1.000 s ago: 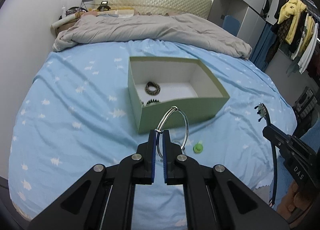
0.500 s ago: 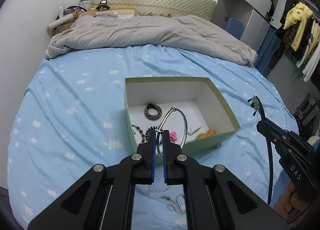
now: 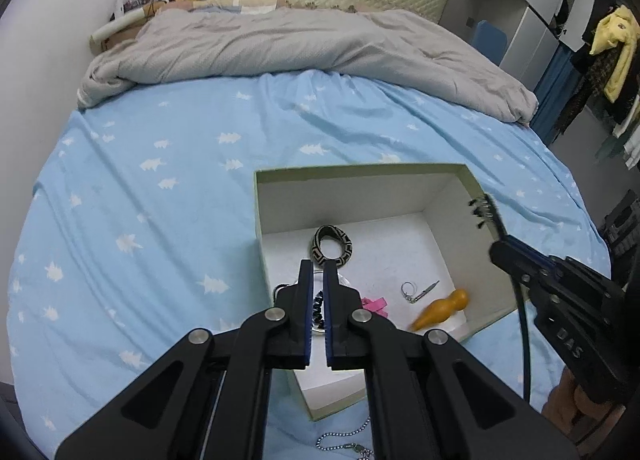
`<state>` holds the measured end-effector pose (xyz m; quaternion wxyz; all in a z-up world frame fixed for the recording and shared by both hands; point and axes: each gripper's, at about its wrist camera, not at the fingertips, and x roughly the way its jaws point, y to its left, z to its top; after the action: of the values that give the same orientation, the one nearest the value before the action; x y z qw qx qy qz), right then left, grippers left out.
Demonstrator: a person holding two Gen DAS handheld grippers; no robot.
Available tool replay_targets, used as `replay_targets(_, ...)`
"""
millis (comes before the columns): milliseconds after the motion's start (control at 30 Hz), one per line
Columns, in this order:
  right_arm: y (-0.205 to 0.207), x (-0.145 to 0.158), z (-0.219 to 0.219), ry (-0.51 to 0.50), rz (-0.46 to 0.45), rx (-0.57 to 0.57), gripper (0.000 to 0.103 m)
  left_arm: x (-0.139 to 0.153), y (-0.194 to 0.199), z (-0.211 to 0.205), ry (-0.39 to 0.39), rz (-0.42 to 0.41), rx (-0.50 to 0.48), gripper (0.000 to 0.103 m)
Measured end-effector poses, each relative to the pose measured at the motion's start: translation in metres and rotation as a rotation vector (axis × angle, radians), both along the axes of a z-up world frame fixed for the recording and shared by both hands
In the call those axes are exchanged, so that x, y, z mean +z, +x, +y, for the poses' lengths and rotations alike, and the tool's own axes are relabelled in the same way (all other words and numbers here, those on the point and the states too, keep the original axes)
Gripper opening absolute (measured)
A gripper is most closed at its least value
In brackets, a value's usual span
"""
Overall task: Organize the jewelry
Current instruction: 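Open both grippers to release the hoop ring and cord keychain into the box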
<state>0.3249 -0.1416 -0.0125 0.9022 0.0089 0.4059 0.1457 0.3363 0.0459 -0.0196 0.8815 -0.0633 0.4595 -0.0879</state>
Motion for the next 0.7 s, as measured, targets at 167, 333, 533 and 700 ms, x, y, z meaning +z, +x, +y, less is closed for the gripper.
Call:
replay_targets(167, 0.003, -0.004, -0.002, 0.028, 0.015, 0.003, 0.035, -0.003, 0.003, 0.003, -0.015, 0.017, 0.004, 0.004)
replay_targets(333, -0.014, 0.018, -0.007, 0.049, -0.035, -0.008, 0.035, 0.009, -0.007, 0.008, -0.01, 0.004, 0.016, 0.015)
replay_targets(533, -0.051, 0.058, -0.012, 0.072, -0.117, -0.022, 0.035, 0.041, -0.038, 0.009, -0.013, -0.051, 0.01, 0.035)
replay_targets(700, -0.084, 0.087, -0.011, 0.074, -0.17, -0.02, 0.035, 0.068, -0.07, 0.013, -0.017, -0.106, 0.017, 0.035)
